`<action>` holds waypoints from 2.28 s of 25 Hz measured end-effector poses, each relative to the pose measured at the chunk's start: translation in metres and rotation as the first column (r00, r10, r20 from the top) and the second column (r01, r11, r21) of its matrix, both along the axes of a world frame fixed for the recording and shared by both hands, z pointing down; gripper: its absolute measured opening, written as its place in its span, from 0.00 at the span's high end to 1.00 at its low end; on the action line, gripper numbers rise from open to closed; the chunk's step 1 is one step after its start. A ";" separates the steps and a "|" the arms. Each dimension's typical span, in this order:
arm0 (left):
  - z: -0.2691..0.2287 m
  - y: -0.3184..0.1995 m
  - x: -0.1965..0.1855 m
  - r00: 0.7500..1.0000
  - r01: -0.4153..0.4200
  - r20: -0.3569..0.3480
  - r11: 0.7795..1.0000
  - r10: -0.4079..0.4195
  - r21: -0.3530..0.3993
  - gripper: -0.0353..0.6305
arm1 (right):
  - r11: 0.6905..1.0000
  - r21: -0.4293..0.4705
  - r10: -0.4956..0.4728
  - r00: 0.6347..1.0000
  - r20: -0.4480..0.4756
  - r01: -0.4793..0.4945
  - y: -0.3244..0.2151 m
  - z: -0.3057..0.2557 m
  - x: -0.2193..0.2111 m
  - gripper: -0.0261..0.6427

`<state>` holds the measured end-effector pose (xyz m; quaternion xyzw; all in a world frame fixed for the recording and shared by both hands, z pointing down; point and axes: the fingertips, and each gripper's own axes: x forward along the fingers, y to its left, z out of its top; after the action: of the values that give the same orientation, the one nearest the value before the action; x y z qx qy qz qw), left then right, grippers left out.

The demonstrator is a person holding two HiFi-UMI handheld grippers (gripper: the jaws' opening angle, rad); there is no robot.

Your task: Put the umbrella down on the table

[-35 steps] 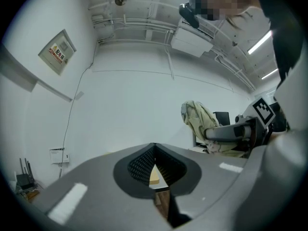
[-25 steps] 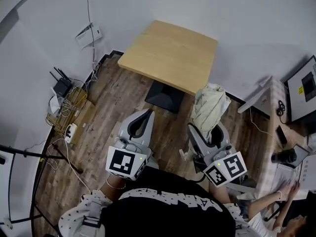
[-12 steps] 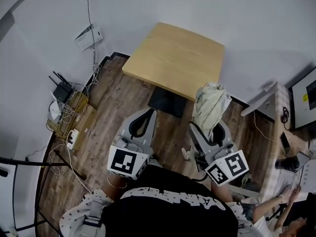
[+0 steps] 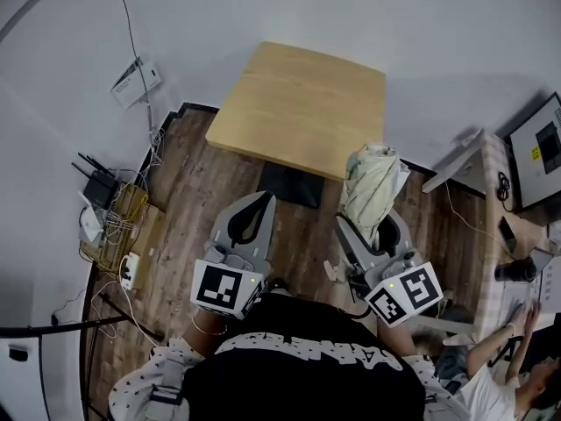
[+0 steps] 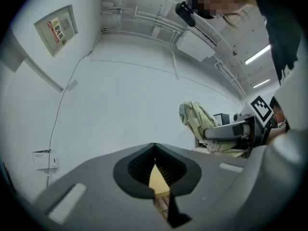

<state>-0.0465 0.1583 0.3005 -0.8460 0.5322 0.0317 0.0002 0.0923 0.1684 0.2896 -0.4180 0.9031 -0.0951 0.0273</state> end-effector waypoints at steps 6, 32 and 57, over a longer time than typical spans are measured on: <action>0.006 -0.010 -0.006 0.999 -0.041 -0.021 0.999 0.041 -0.007 0.94 | 0.999 0.003 0.047 0.999 -0.028 -0.047 -0.005 -0.001 -0.005 0.53; 0.018 -0.049 -0.040 0.997 0.054 -0.045 0.998 -0.056 -0.043 0.94 | 0.999 -0.003 0.042 0.998 -0.050 -0.042 -0.064 -0.003 -0.010 0.53; 0.024 -0.118 -0.021 0.997 0.072 -0.017 0.995 -0.073 -0.065 0.94 | 0.999 -0.045 0.013 1.000 -0.023 -0.014 -0.139 0.012 0.004 0.53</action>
<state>-0.0674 0.0400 0.3243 -0.8254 0.5633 0.0229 -0.0311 0.0963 0.0298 0.3012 -0.4255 0.8981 -0.1104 0.0085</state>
